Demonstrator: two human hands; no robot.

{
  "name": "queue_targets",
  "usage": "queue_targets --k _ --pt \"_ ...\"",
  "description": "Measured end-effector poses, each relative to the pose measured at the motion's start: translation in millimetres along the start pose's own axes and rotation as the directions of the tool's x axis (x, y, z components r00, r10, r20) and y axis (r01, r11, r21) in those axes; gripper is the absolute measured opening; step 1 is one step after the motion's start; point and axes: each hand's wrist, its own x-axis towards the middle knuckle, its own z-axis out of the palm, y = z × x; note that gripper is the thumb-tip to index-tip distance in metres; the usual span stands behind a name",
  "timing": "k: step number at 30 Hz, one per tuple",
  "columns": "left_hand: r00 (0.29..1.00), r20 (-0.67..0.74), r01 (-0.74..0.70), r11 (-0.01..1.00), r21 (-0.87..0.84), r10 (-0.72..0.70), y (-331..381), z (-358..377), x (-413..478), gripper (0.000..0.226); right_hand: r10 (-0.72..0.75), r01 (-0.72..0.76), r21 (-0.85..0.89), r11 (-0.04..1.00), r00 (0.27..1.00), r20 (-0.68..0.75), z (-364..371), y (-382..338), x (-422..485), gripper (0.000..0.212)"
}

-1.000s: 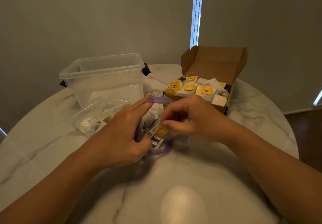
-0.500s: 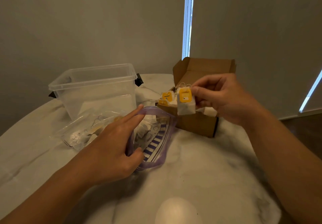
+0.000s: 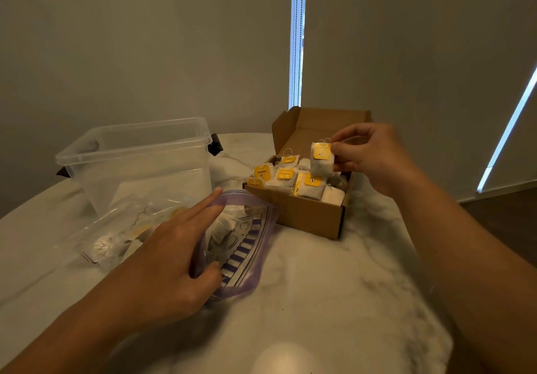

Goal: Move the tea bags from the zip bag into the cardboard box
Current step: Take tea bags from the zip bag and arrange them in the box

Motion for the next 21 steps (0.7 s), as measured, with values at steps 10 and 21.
queue_targets --k 10,21 --pt "1.0 -0.008 0.029 0.999 0.044 -0.028 -9.3 1.3 -1.2 0.083 0.116 -0.118 0.067 0.991 0.993 0.033 43.6 -14.4 29.3 0.006" --pt "0.997 0.019 0.074 0.996 0.054 -0.076 -11.5 2.2 -1.9 0.089 0.135 -0.113 -0.319 0.941 0.99 0.045 71.7 3.1 58.5 0.005"
